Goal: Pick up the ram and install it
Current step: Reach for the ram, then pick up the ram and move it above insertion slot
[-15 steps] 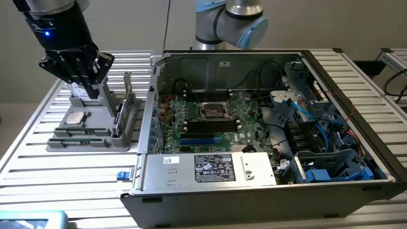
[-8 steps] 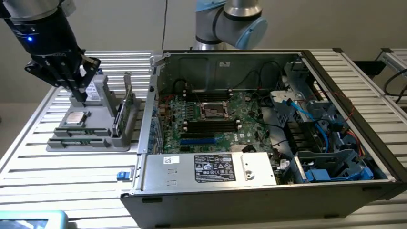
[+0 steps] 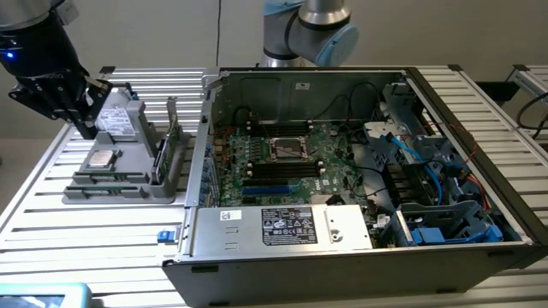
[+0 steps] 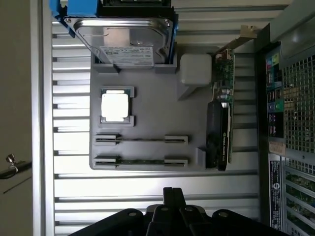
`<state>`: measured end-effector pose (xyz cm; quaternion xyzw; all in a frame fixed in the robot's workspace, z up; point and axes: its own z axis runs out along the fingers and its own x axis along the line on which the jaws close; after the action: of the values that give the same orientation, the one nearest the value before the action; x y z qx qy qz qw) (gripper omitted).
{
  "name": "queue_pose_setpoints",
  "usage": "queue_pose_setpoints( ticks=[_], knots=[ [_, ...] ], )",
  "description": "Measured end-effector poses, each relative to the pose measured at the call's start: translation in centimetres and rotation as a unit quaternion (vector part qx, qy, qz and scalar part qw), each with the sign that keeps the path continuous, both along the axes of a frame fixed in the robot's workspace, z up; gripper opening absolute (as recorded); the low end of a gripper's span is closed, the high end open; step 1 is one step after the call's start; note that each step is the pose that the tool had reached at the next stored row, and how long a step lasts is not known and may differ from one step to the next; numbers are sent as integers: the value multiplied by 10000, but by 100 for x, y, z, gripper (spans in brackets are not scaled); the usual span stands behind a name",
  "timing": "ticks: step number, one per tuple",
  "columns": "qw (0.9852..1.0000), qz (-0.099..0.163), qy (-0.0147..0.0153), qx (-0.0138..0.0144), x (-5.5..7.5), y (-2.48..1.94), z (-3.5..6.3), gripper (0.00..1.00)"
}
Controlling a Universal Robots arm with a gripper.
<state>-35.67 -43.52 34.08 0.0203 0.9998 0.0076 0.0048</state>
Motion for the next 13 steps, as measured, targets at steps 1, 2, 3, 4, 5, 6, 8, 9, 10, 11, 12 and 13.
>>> queue_pose_setpoints(
  ticks=[1, 2, 3, 4, 5, 6, 8, 9, 10, 11, 12, 13],
  knots=[
    [10000, 0, 0, -2, -39, 1, -1, 11],
    [10000, 0, 0, -4, -72, 7, -1, 11],
    [10000, 0, -1, -6, -98, 18, -2, 11],
    [10000, 1, -1, -11, -115, 39, -2, 11],
    [10000, 0, 0, -17, -126, 61, -3, 11],
    [10000, 0, 0, -21, -133, 76, -3, 11],
    [10000, 0, 0, -21, -135, 78, -4, 11],
    [10000, 0, 0, -21, -135, 78, -3, 11],
    [10000, 0, 0, -21, -135, 78, -3, 11],
    [10000, 0, -1, -21, -135, 78, -4, 11],
    [10000, 0, 0, -21, -135, 78, -4, 11],
    [10000, 0, 0, -21, -135, 78, -3, 11]
  ],
)
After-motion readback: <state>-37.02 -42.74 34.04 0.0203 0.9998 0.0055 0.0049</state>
